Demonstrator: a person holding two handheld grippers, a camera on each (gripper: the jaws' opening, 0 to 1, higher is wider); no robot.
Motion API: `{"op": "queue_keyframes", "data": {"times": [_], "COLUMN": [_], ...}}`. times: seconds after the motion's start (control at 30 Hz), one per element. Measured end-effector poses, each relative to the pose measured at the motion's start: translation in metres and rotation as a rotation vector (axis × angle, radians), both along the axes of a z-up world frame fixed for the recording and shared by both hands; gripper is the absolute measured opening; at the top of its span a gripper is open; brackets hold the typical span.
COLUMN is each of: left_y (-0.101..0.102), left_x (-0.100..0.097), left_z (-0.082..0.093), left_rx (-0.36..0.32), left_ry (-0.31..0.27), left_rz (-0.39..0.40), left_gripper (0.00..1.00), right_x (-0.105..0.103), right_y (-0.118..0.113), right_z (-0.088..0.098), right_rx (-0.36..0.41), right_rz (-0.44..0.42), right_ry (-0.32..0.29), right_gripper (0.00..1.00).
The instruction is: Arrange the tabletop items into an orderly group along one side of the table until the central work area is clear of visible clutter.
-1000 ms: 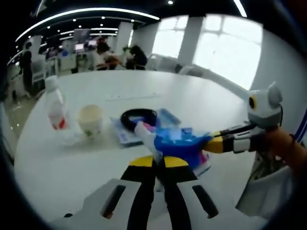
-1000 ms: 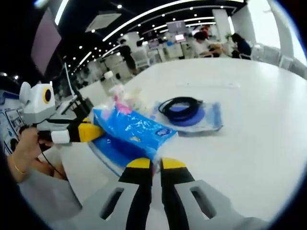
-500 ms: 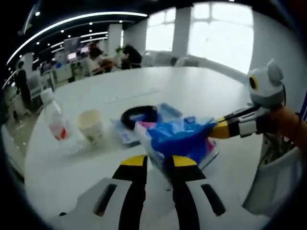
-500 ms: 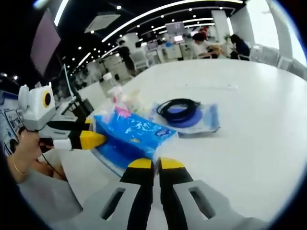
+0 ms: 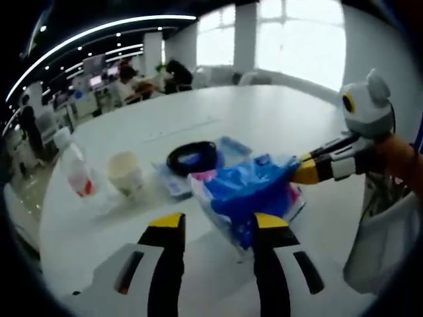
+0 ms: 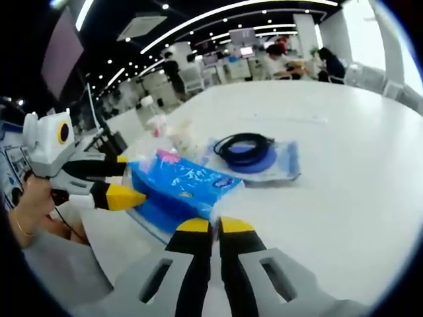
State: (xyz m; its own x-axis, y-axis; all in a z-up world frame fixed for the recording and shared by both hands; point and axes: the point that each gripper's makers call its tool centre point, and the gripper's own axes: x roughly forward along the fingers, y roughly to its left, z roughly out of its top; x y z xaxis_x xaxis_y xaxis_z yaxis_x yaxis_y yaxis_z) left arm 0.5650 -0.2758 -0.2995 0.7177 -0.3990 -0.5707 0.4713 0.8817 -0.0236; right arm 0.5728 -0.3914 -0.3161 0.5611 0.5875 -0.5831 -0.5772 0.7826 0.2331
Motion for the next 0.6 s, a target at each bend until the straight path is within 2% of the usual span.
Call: {"op": "queue_keyframes", "data": {"times": [0.3, 0.6], "left_y": [-0.0001, -0.0036], "left_x": [-0.0005, 0.0005], "left_z": [-0.0021, 0.0003], "left_rx": [0.015, 0.039], "left_ry": [0.008, -0.022], "left_rz": [-0.004, -0.028], "left_gripper": [0.47, 0.61], "right_x": [-0.0013, -0.001], "right_y": [-0.0014, -0.0038], "right_z": [-0.0012, -0.0016], "right_rx": [-0.01, -0.013], "right_rz": [0.004, 0.001], "right_ry": [0.002, 0.003], "right_gripper": [0.03, 0.03]}}
